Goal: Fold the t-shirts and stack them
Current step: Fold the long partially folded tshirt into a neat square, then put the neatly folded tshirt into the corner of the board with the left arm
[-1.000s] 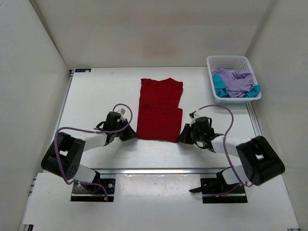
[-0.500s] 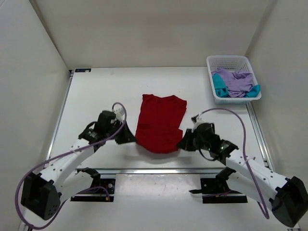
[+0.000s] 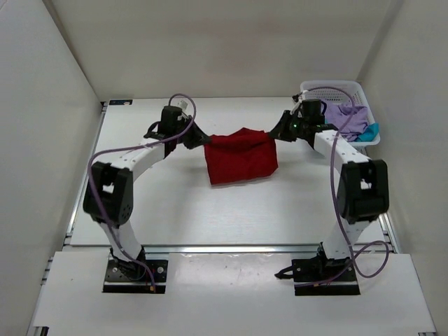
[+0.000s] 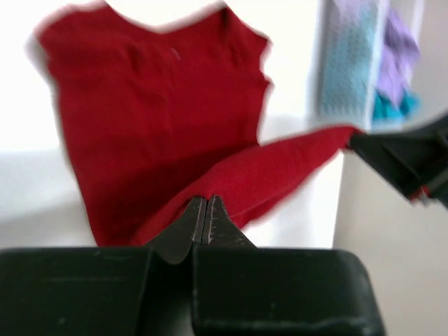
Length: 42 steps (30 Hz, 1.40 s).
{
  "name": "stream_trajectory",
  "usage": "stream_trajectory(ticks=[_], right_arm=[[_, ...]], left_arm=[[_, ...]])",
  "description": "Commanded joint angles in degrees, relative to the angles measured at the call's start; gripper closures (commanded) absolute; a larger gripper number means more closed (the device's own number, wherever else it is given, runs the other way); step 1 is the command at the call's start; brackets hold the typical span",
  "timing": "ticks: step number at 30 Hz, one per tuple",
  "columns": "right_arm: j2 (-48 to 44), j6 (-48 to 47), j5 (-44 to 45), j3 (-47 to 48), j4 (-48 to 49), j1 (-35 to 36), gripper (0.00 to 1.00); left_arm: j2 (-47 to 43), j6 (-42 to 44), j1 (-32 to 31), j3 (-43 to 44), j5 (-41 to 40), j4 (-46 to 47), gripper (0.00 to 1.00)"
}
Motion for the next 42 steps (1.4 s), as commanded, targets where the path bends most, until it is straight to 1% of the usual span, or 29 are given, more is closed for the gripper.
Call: stream_trajectory(ticks=[1,4,6,8,9,11,12,14,15,16,17,18,19,21,23,26,27,29,30,31,32,34,35,36,37,38,39,41,42], right_arm=[[8.60,-2.15,-4.53,9.84,0.04,-1.42,1.00],[16.51,-2.86,-4.97,19.24,-2.42,-1.34,1.00],[21.45,-3.82,-5.59,26.03,-6.44,-1.16,1.00],[28.72,-4.53,-5.69,36.55,-10.06,-1.07,1.00],[30.41,-4.45,-5.77,39.12,-11.55,-0.98,1.00],[36.46,-3.31,-5.69,47.37,-12.97,-0.64,1.00],[37.62,-1.74,-6.12,50.28,-13.23,-1.24,0.98],[42.71,-0.59,-8.21,55.37,-13.41,-1.16,0.90],[43.60,-0.58,-8.67,59.06,-15.23,-0.99,0.83],[45.09,-0.93,-9.46,61.36,-18.12,-0.72,0.71],[46.24,-2.41,-9.38,65.91,-19.55,-0.55,0.66],[46.51,-4.08,-8.51,70.22,-22.78,-0.20,0.55],[46.95,-4.88,-7.63,73.22,-27.34,-0.19,0.51],[46.95,-8.12,-3.77,82.26,-33.84,0.51,0.51],[43.28,-10.24,-1.73,84.40,-38.80,0.86,0.52],[34.77,-13.66,2.04,80.65,-43.28,2.97,0.58],[30.47,-15.15,5.01,77.41,-44.60,4.28,0.59],[22.28,-18.14,11.77,69.59,-43.39,8.57,0.59],[16.25,-18.94,14.76,62.16,-40.77,9.90,0.58],[9.05,-20.25,20.80,52.60,-38.65,12.87,0.56],[5.50,-21.40,24.16,47.63,-34.11,14.82,0.52],[-6.87,-19.75,23.77,29.65,-25.92,15.72,0.49],[-9.01,-18.35,21.93,22.78,-24.76,15.63,0.50],[-13.47,-16.42,19.82,19.41,-22.22,14.50,0.50],[-17.69,-15.96,19.02,12.59,-18.98,14.22,0.50],[-21.48,-14.83,18.58,6.08,-17.38,14.40,0.50],[-23.43,-13.51,17.79,3.14,-14.58,14.48,0.50],[-28.96,-10.79,15.95,-7.03,-11.65,13.88,0.51],[-30.55,-9.64,15.33,-8.91,-9.56,13.96,0.51]], left_arm=[[7.85,-0.21,2.41,9.02,-6.73,0.78,1.00],[13.84,-0.65,3.91,15.27,-6.91,-1.23,1.00],[15.09,-1.00,5.40,16.08,-7.87,-0.28,1.00],[15.35,-2.23,6.19,15.73,-9.54,1.92,1.00],[15.70,-2.41,6.89,15.90,-9.90,2.71,1.00],[18.24,-3.29,7.34,18.26,-9.29,3.33,0.98],[20.34,-3.38,7.95,19.41,-8.41,2.81,0.94],[23.33,-3.03,8.21,23.71,-7.01,1.31,0.83],[25.09,-3.37,8.48,25.12,-6.04,0.79,0.69],[25.63,-2.77,9.09,27.14,-4.81,-1.13,0.48],[25.99,-1.54,9.44,28.98,-4.98,-2.11,0.37],[24.94,-0.75,9.97,29.00,-5.67,-3.34,0.32],[24.24,0.39,10.76,27.70,-6.99,-2.74,0.23],[19.07,1.37,11.64,22.96,-7.96,-0.12,0.13],[14.77,2.16,11.56,14.72,-8.67,3.93,0.03],[11.32,3.73,10.33,6.79,-6.75,7.02,0.04],[10.53,4.35,9.45,3.98,-6.73,9.46,0.06],[10.26,5.84,7.87,0.89,-6.91,10.97,0.08],[10.34,5.59,7.52,-1.65,-5.78,12.98,0.11],[10.61,4.89,7.51,-3.76,-4.29,14.74,0.12],[10.96,4.28,6.99,-4.57,-3.32,16.85,0.13],[12.36,5.23,5.77,-5.36,-3.74,17.13,0.13],[13.93,5.50,5.67,-4.76,-3.92,16.78,0.13],[14.47,6.20,4.80,-4.23,-3.66,16.52,0.14],[15.78,5.77,4.44,-3.44,-3.22,16.60,0.16],[17.27,5.50,4.35,-2.65,-2.61,16.52,0.20],[17.90,4.80,4.00,-2.29,-2.60,16.52,0.25],[20.35,3.57,3.47,-0.19,-2.86,16.34,0.38],[20.62,3.57,2.25,0.26,-2.87,16.08,0.53]])
